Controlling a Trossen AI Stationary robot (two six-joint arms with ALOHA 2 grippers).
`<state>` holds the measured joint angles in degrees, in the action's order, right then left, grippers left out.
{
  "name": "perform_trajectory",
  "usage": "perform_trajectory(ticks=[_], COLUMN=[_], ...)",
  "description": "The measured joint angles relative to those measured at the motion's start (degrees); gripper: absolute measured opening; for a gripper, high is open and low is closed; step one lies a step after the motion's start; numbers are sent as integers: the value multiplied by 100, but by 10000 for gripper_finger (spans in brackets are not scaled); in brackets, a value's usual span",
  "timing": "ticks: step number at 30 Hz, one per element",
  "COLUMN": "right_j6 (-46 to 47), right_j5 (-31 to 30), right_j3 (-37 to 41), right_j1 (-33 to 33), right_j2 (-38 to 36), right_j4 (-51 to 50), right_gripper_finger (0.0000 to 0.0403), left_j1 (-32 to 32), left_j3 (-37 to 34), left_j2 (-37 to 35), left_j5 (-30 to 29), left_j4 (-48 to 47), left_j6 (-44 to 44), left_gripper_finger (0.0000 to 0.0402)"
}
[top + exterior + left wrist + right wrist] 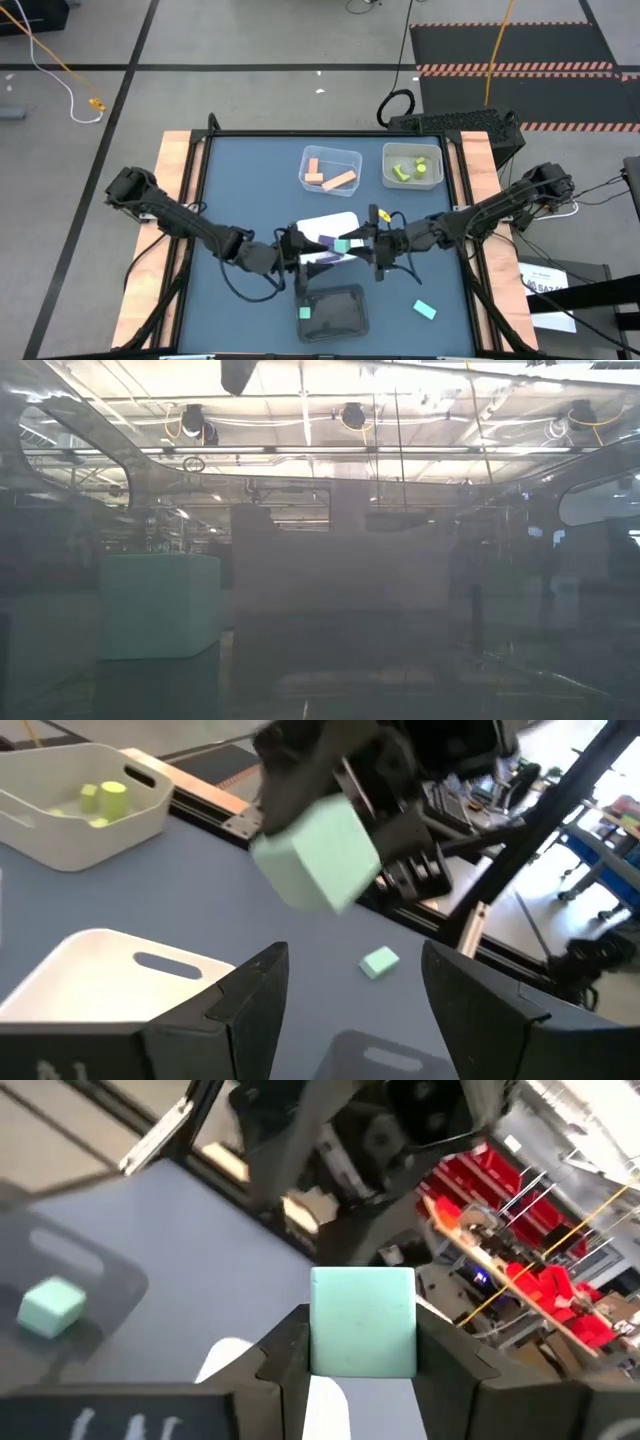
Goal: Sort & place blocks by color
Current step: Put the light-blue square block into the transparent black bin
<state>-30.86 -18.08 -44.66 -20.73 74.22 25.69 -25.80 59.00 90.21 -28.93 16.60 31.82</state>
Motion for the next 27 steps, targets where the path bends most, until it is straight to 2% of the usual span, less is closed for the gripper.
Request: perform_trajectory(ticks=[5, 10, 16, 27], right_j6=[-29, -240, -290, -191], right_j5=[-388, -825, -1634, -1964], right_j3=[0, -1, 0, 0], right_j1=[2, 2, 2, 180], right_j2=[50, 157, 296, 689], right_j4=[-358, -474, -458, 74], right_gripper_finger=[120, 120, 121, 120], left_j1=[282, 629, 891, 1122], left_j3=[0, 0, -2, -2], left_j2=[0, 49, 57, 57], left_j5=[-2, -2, 104, 107], left_j4=[0, -38, -215, -201], left_j6=[181, 724, 1187, 1191], left_gripper_finger=[230, 230, 230, 230])
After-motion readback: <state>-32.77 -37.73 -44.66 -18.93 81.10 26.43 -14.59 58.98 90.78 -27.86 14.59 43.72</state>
